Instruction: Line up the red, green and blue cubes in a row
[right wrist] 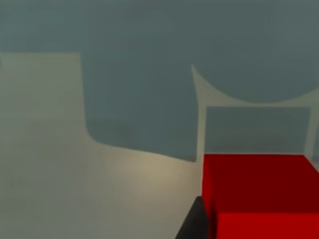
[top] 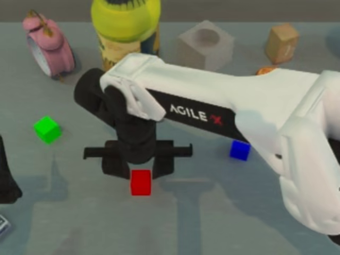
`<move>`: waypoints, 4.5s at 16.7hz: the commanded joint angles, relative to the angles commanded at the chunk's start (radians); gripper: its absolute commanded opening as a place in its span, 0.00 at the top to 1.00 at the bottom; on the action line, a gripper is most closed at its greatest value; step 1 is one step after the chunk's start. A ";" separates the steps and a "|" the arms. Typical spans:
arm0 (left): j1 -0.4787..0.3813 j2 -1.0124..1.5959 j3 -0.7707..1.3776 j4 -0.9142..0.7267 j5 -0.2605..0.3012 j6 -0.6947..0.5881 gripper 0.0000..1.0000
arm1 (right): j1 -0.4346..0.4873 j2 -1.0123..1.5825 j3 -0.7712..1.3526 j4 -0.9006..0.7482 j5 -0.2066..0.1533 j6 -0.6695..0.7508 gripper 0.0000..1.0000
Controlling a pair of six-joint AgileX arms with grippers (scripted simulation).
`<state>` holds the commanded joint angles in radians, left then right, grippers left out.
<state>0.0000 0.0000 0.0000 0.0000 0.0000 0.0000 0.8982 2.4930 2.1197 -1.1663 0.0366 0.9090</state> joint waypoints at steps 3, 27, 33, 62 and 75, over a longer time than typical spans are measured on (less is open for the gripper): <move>0.000 0.000 0.000 0.000 0.000 0.000 0.00 | 0.000 0.000 0.000 0.000 0.000 0.000 0.10; 0.000 0.000 0.000 0.000 0.000 0.000 0.00 | 0.005 -0.012 0.250 -0.263 0.000 0.003 0.00; -0.010 0.162 0.160 -0.105 0.004 0.062 0.00 | -0.076 -0.223 0.073 -0.146 0.058 -0.099 0.00; -0.072 2.131 1.703 -1.142 0.002 0.659 0.00 | -0.888 -2.493 -2.120 1.166 -0.037 -0.909 0.00; -0.070 2.220 1.554 -0.904 0.003 0.662 0.00 | -0.888 -2.493 -2.120 1.166 -0.037 -0.909 0.00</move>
<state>-0.0701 2.2195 1.5545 -0.9036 0.0032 0.6619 0.0100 0.0000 0.0000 0.0000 0.0000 0.0000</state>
